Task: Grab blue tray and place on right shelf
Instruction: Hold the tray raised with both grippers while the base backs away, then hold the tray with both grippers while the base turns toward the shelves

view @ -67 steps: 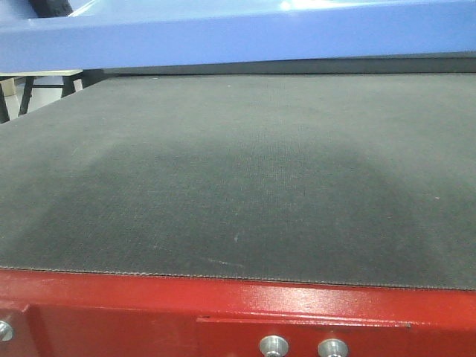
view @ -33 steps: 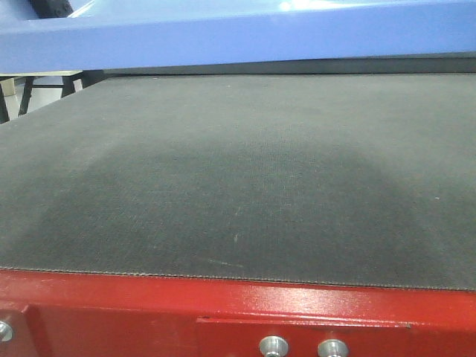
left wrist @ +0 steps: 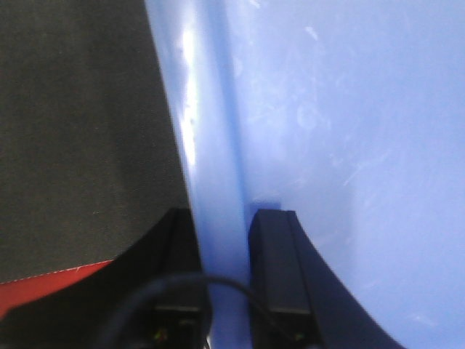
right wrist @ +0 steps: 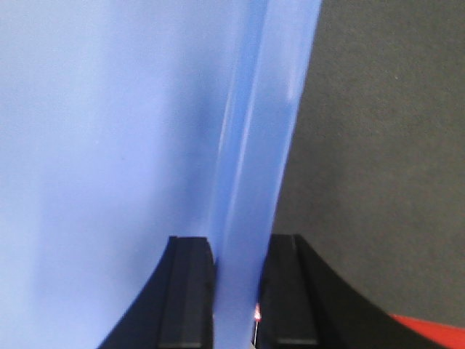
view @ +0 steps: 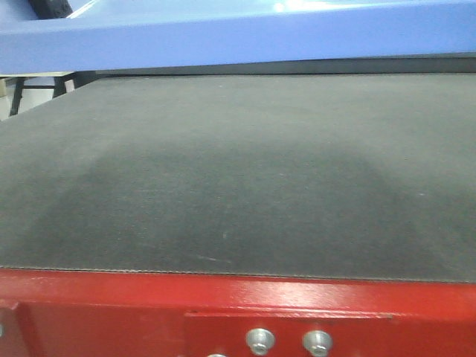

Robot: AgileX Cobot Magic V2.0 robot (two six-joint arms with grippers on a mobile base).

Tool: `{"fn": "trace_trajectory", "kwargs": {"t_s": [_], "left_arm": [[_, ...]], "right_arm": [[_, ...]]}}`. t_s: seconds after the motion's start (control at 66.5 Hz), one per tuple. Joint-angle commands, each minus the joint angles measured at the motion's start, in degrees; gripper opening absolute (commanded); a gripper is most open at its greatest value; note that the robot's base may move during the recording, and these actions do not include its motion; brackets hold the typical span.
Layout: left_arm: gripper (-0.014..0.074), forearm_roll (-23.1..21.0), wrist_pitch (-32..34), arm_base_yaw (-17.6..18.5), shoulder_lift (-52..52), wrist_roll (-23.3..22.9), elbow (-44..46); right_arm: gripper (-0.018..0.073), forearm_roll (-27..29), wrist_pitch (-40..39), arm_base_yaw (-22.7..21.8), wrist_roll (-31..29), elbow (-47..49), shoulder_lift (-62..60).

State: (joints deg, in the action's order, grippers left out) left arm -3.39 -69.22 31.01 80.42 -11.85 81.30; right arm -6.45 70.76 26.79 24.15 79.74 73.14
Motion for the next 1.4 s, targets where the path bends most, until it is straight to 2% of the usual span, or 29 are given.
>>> {"fn": "trace_trajectory", "kwargs": {"t_s": [0.0, 1.383], "left_arm": [[-0.0048, 0.36, -6.10, 1.03, -1.77, 3.09, 1.01], [-0.0048, 0.25, -6.10, 1.03, -1.67, 3.09, 1.01]], "right_arm": [[0.0056, -1.14, -5.10, -0.04, -1.15, 1.82, -1.77], [0.0056, -1.14, -5.10, -0.04, -1.15, 1.82, -1.77]]}}
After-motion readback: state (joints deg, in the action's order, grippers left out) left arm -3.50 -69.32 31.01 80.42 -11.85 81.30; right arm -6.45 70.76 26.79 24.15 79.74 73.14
